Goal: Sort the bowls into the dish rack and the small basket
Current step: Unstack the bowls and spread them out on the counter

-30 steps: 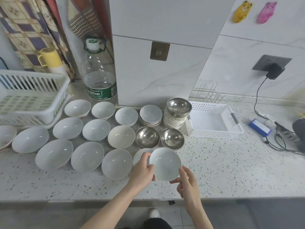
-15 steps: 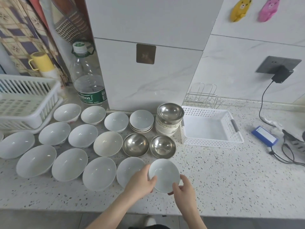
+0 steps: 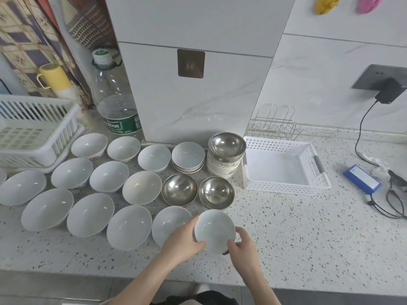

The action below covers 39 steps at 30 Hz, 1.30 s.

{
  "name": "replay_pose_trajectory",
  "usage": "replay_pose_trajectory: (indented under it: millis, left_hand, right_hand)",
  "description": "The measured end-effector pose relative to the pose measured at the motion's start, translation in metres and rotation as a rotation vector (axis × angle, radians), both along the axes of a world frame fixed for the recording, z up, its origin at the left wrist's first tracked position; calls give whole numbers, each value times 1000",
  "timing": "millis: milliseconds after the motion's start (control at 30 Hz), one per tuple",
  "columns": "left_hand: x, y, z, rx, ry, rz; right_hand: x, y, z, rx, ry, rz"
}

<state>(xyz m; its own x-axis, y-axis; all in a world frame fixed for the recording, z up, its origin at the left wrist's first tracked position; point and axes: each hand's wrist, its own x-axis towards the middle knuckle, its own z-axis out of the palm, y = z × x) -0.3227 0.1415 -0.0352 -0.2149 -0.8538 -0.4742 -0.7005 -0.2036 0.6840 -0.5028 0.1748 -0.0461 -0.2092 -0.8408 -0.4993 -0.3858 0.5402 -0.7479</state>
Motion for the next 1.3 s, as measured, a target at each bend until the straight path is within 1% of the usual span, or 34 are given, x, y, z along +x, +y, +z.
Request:
replay_pose_trajectory:
  millis: [200,333,433,533,733,800,867,1000,1067,1167,1300]
  left_hand:
    - [-2,0,-2,-35,-91,-13]
    - [-3,1,-3,-82,-164,-26]
    - [-4,1,-6,-78,-190,-18]
    - [-4,0,-6,-54,-194,-1]
    - [2,-5,-8,13,-133,36]
    - [4,-10,-6,12,-88,92]
    - [7,-19,-2,-27,-46,175]
    - [15,-60,5,-92,92,451]
    - [21,-91,8,-131,113,551]
    - [28,-138,9,-128,138,616]
    - [39,-182,3,-78,119,587]
  right_hand:
    - [-5,0,-1,20,-10,27]
    - [-6,-1,-3,48,32,81]
    - [-7,-4,-3,68,46,119]
    - [-8,-7,-3,80,52,147]
    - [-14,-12,-5,85,85,211]
    - [-20,-17,-2,85,147,241]
    - [-28,-25,4,74,232,245]
    - [-37,-49,19,-13,316,184]
    - [-35,-62,26,-43,324,147]
    - [-22,-80,32,-75,297,103]
    - [6,-93,38,-111,220,75]
